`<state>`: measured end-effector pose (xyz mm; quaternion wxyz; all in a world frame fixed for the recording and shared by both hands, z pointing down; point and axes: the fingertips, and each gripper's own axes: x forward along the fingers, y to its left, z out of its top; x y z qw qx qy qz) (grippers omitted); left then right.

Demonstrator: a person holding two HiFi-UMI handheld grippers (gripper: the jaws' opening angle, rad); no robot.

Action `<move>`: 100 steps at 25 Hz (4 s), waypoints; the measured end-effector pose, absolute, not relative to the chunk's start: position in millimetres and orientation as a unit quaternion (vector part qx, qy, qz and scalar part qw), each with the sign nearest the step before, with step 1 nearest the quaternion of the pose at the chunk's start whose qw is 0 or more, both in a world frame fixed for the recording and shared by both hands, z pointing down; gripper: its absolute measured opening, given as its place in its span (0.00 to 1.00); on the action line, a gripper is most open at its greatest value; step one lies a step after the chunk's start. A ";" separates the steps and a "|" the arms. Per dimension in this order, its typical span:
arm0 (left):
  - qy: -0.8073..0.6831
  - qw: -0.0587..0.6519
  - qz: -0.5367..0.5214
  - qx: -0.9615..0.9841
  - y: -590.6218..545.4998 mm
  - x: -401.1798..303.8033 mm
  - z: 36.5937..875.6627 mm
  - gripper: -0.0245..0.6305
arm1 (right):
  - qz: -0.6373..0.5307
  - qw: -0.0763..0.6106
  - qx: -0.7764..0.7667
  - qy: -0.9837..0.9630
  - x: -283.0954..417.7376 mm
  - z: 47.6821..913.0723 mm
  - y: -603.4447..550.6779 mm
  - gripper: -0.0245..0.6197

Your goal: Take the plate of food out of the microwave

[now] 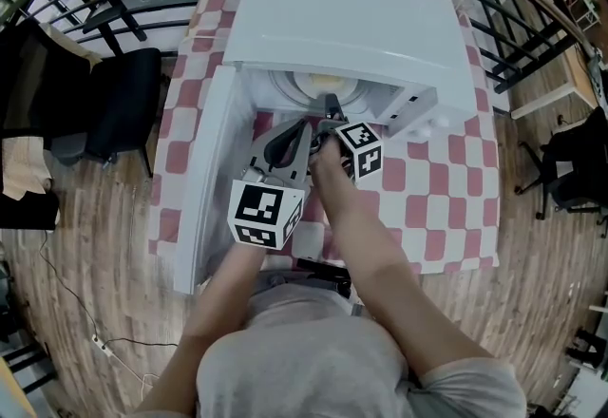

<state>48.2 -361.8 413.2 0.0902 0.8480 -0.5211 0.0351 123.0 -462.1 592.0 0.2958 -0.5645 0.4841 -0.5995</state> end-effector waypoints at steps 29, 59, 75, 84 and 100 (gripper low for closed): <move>-0.520 0.090 0.050 0.848 -362.1 48.1 419.4 0.04 | -0.640 0.262 -0.553 0.464 116.9 605.5 -472.8 0.49; -0.521 0.095 0.027 0.848 -356.4 46.4 412.2 0.04 | -0.618 0.236 -0.546 0.515 116.6 574.6 -450.1 0.11; -0.525 0.102 0.019 0.845 -348.8 37.8 411.2 0.04 | -0.629 0.280 -0.508 0.517 116.2 574.1 -439.4 0.09; -0.527 0.101 0.013 0.843 -335.9 35.5 410.0 0.04 | -0.627 0.289 -0.500 0.522 117.5 569.4 -426.7 0.09; -0.531 0.102 0.012 0.841 -315.5 45.3 402.4 0.04 | -0.623 0.302 -0.485 0.533 124.6 542.0 -403.8 0.09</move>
